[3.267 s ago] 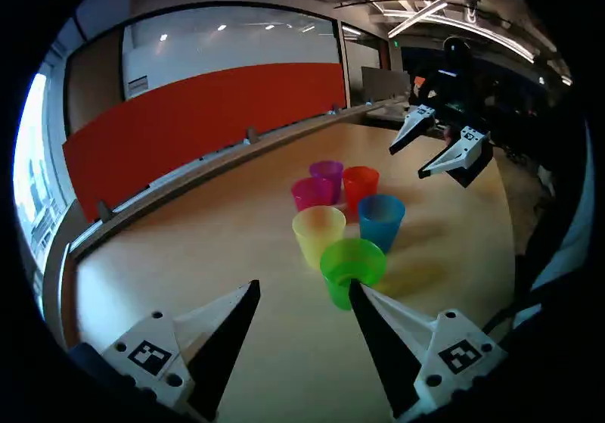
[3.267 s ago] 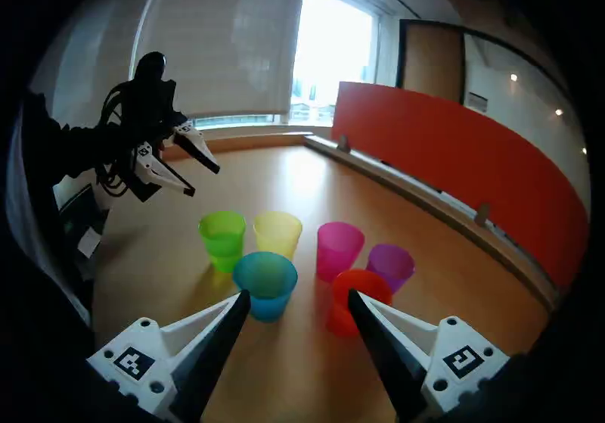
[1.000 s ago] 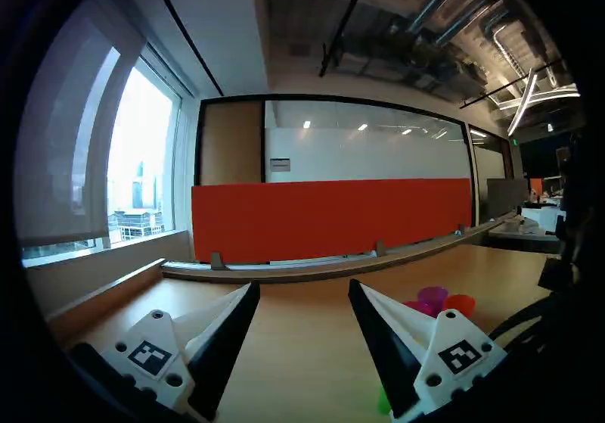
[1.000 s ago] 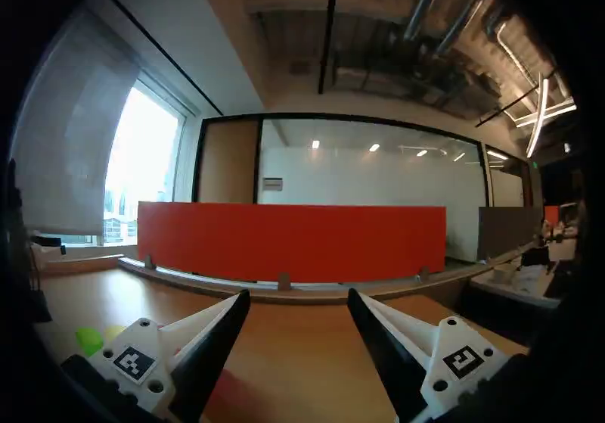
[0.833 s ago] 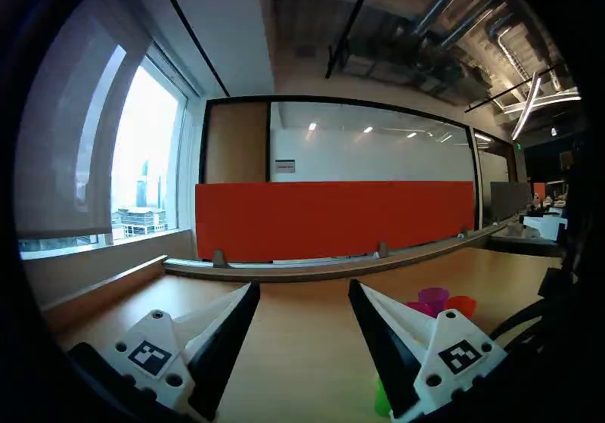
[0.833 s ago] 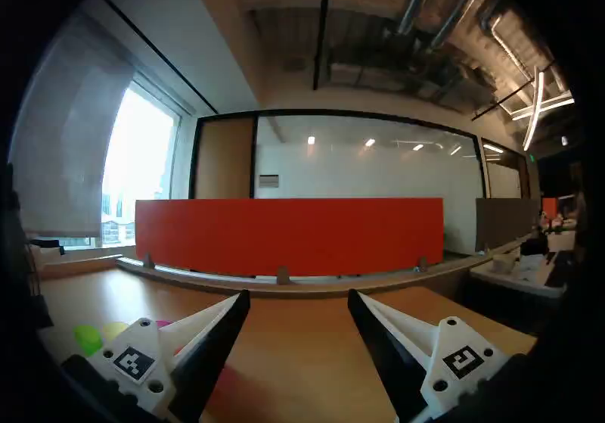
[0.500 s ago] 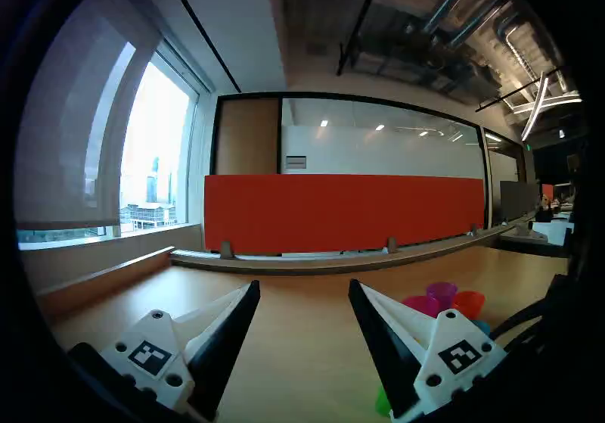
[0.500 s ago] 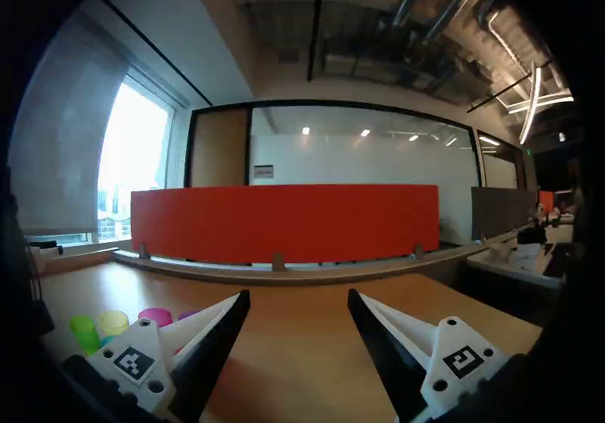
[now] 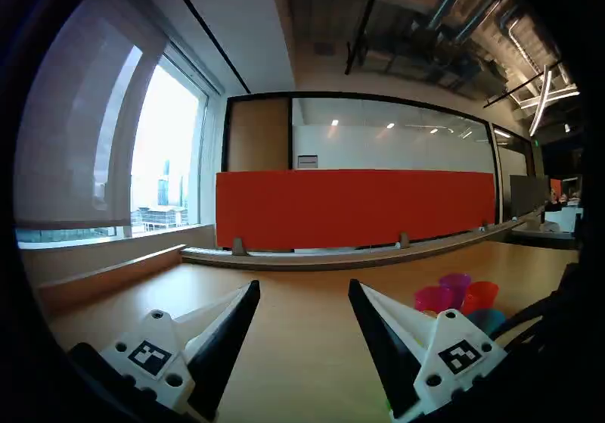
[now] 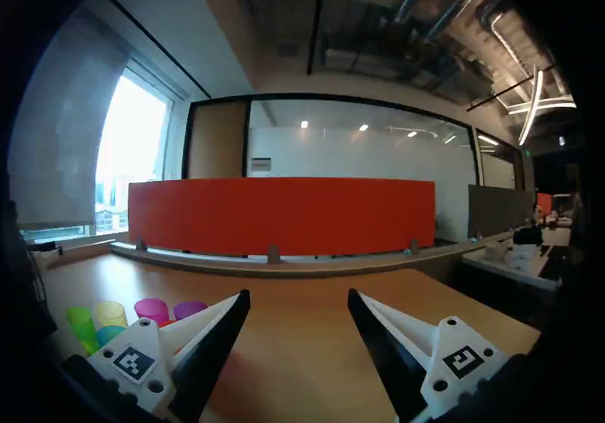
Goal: Pour water
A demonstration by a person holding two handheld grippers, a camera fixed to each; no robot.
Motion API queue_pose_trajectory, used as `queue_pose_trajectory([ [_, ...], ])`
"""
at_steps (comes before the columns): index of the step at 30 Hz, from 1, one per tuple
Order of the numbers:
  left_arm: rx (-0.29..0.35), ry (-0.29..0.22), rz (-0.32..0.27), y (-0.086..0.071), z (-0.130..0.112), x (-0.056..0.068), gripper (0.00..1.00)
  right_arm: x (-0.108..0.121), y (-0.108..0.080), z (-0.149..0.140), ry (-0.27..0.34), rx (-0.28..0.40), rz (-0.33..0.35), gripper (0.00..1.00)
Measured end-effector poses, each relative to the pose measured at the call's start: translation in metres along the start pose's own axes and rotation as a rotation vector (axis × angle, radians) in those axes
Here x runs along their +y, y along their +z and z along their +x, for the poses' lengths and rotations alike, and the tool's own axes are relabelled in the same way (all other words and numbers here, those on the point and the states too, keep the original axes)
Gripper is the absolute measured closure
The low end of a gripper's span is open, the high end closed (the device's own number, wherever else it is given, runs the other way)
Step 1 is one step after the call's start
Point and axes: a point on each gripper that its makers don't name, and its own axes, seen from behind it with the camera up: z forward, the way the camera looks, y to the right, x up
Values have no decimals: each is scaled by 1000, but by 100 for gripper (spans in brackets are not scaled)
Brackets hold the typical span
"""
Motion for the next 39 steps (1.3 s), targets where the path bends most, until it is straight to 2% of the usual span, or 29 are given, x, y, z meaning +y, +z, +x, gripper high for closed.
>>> queue_pose_trajectory([
  [12,-35,-2,22,1,-24,-19,14,-1,-4,1,7,-1,-3,0],
  [21,-49,13,24,6,-36,-21,14,-4,-5,9,-8,4,-3,0],
  [30,-67,-9,21,9,-42,-23,14,-2,-4,9,-6,4,-5,0],
  [39,-72,-10,10,10,-42,-21,14,0,-5,10,0,3,-4,0],
])
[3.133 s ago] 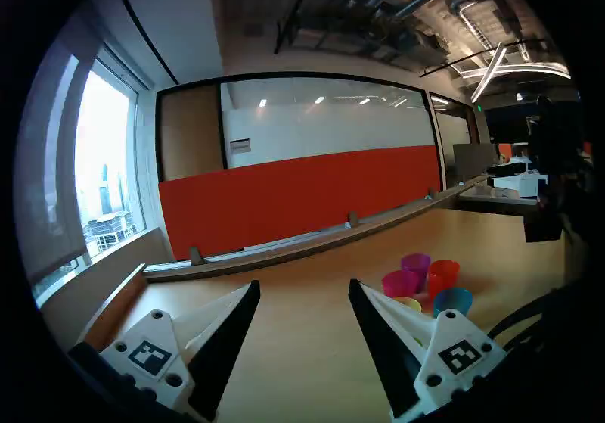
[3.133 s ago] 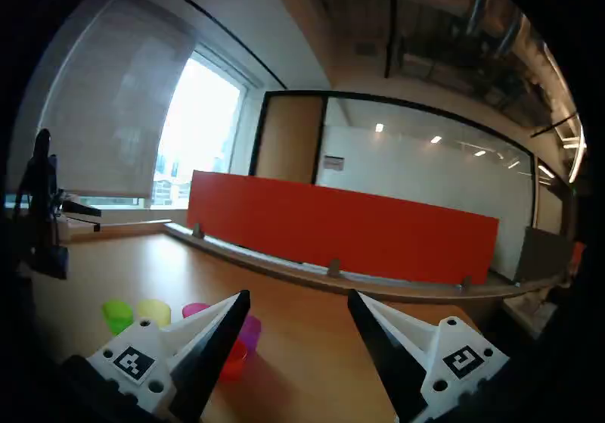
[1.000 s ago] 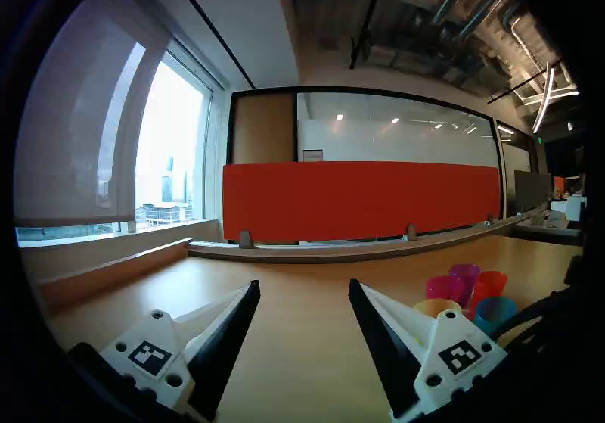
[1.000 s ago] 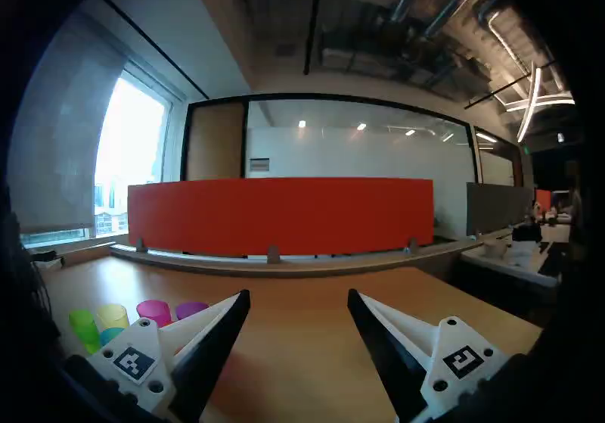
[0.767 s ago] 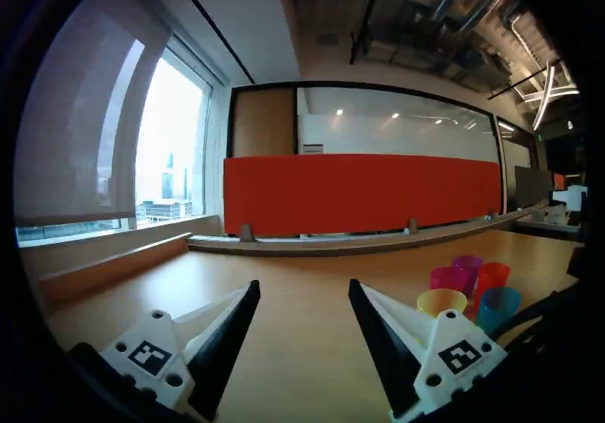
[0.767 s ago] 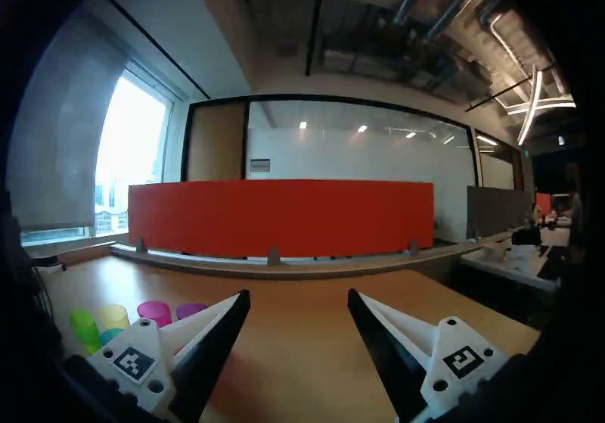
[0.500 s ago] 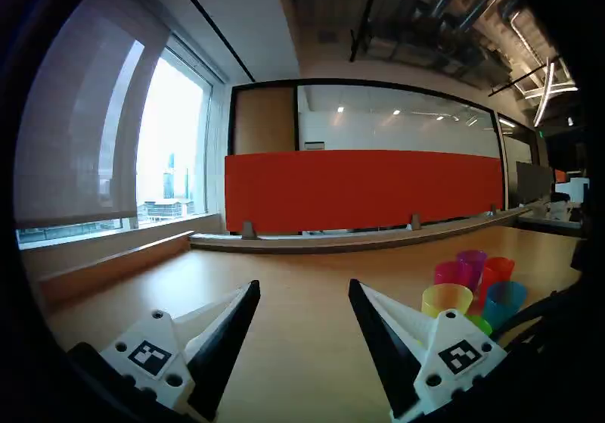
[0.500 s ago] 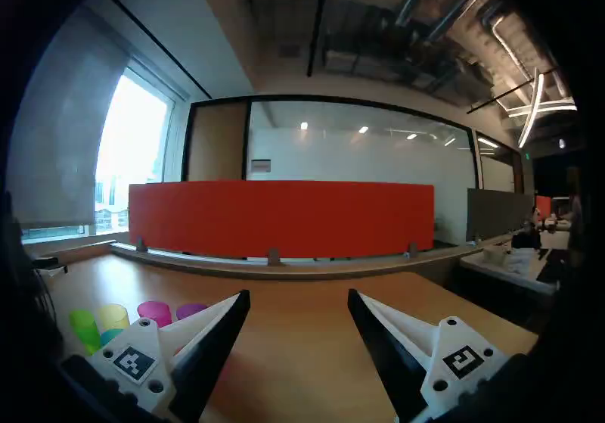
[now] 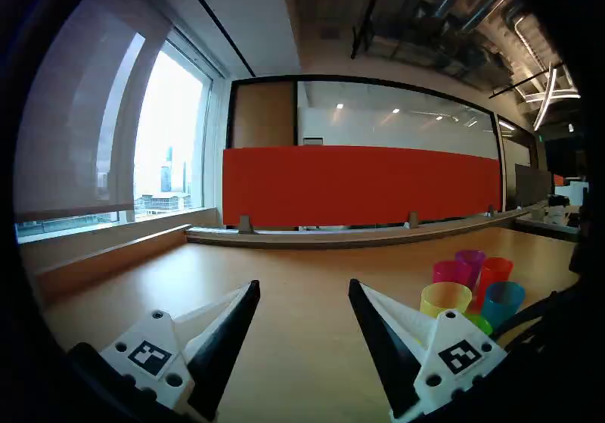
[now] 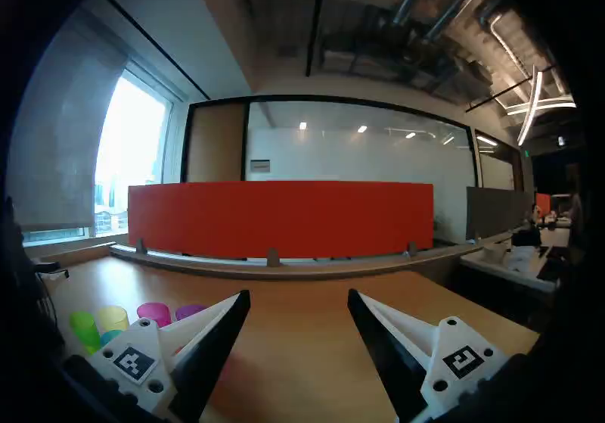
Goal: Pour water
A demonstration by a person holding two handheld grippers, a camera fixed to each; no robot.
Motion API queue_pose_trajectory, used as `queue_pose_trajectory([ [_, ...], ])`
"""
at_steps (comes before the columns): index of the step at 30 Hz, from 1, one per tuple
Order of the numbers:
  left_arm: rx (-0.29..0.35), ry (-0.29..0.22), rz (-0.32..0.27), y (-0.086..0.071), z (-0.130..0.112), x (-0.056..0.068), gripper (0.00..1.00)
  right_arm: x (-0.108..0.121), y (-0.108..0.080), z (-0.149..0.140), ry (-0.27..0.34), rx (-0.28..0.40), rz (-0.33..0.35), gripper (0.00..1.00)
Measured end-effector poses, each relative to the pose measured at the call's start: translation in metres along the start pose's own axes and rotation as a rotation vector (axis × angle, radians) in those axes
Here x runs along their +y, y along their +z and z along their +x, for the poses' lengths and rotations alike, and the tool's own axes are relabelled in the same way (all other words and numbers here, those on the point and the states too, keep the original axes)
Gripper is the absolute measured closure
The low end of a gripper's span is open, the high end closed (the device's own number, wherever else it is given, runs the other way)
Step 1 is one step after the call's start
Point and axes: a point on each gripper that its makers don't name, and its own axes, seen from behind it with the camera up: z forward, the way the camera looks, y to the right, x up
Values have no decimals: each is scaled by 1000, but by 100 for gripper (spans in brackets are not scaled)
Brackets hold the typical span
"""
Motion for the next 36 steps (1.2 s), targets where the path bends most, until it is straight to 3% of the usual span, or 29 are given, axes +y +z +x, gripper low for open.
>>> queue_pose_trajectory([
  [20,-2,0,-11,0,-1,2,14,2,3,-4,-2,-3,-2,0],
  [36,-2,1,-16,0,-1,2,14,-6,6,6,-43,34,33,0],
])
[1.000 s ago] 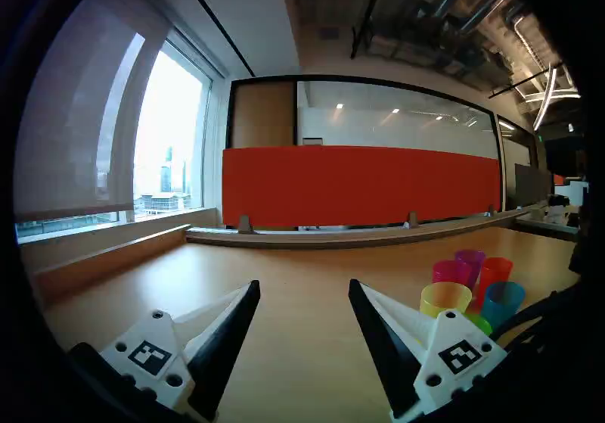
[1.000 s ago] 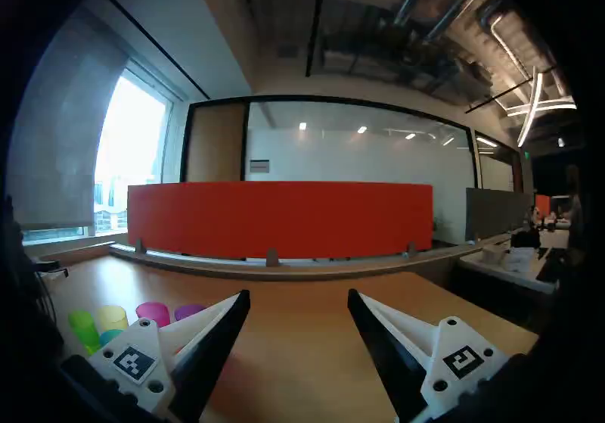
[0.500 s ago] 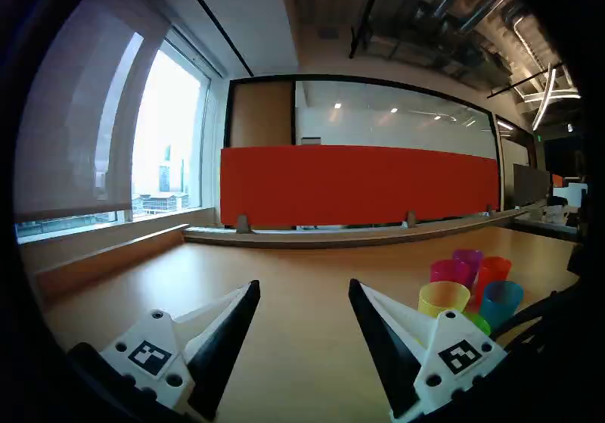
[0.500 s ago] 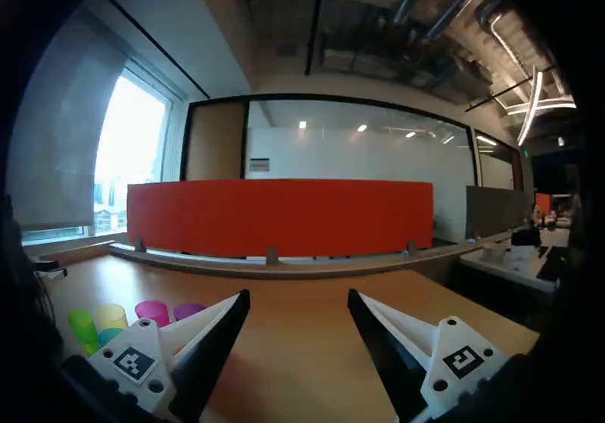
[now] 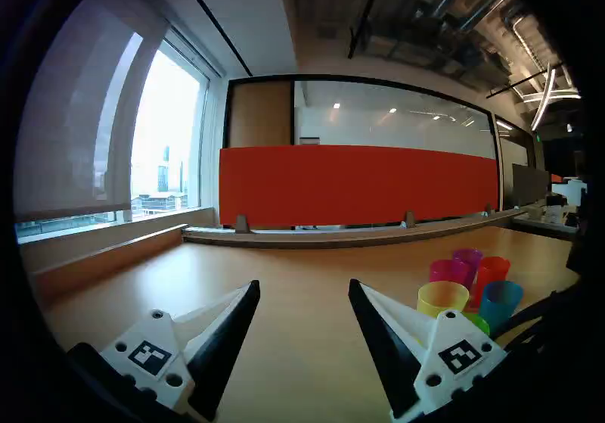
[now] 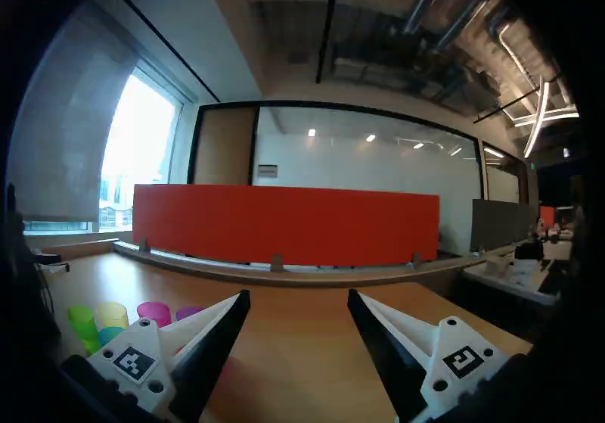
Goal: Pour water
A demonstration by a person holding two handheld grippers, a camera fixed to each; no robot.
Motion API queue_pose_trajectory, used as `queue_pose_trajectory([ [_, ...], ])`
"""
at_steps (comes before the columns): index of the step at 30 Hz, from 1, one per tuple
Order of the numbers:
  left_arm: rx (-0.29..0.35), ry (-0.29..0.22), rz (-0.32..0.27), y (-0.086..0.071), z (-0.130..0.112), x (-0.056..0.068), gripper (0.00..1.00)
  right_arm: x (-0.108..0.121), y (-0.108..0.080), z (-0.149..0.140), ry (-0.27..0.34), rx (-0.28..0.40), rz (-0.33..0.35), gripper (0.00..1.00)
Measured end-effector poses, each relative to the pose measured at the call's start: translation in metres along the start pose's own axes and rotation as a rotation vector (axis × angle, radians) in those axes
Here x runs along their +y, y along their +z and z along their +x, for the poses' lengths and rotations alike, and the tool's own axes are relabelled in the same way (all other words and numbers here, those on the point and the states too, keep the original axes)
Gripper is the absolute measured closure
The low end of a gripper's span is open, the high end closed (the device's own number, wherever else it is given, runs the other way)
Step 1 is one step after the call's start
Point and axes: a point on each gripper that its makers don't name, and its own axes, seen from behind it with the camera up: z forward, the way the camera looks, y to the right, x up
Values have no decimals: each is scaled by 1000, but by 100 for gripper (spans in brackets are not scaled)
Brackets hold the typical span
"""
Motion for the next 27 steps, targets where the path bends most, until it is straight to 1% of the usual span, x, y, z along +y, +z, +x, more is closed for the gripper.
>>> queue_pose_trajectory([
  [5,0,1,0,0,0,0,14,1,4,-5,-1,5,4,0],
  [12,0,1,0,-1,0,0,14,1,10,-17,13,14,6,0],
  [20,0,1,0,-1,0,-1,14,7,10,-38,23,20,-3,0],
  [23,0,1,0,-1,0,-1,14,8,8,-47,35,13,2,0],
  [27,0,1,0,0,0,-1,14,11,8,-56,43,3,-9,0],
])
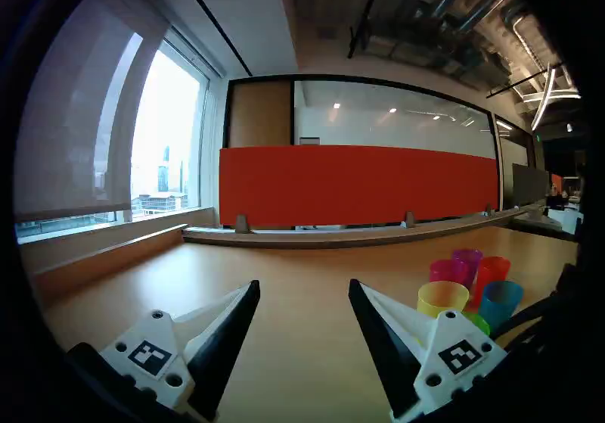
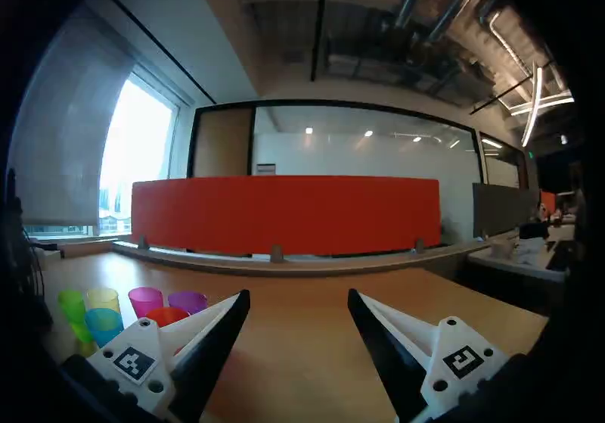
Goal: Pour water
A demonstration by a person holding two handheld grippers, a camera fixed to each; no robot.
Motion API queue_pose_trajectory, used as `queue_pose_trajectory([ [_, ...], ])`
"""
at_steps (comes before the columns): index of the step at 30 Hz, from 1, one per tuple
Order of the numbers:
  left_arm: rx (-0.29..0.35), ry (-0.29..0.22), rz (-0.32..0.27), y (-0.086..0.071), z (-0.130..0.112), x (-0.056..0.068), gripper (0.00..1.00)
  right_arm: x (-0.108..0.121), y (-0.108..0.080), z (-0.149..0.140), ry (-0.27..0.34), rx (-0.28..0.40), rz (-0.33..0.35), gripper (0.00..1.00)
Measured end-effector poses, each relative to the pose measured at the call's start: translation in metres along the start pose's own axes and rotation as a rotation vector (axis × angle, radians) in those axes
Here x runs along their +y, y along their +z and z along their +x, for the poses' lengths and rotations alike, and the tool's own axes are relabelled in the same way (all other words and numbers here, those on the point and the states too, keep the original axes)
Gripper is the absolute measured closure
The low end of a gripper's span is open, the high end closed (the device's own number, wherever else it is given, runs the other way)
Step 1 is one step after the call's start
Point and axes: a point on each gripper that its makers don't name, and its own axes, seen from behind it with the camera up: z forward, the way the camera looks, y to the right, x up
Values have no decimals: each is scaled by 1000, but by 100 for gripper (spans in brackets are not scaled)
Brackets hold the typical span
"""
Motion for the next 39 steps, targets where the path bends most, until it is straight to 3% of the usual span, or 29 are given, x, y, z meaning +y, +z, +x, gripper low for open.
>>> queue_pose_trajectory([
  [8,0,0,0,0,0,0,14,9,3,-11,9,-17,-23,0],
  [26,0,0,0,-1,0,0,14,6,7,-26,1,-66,-19,0],
  [39,0,0,0,0,0,0,14,4,7,-27,-1,-66,-14,0],
])
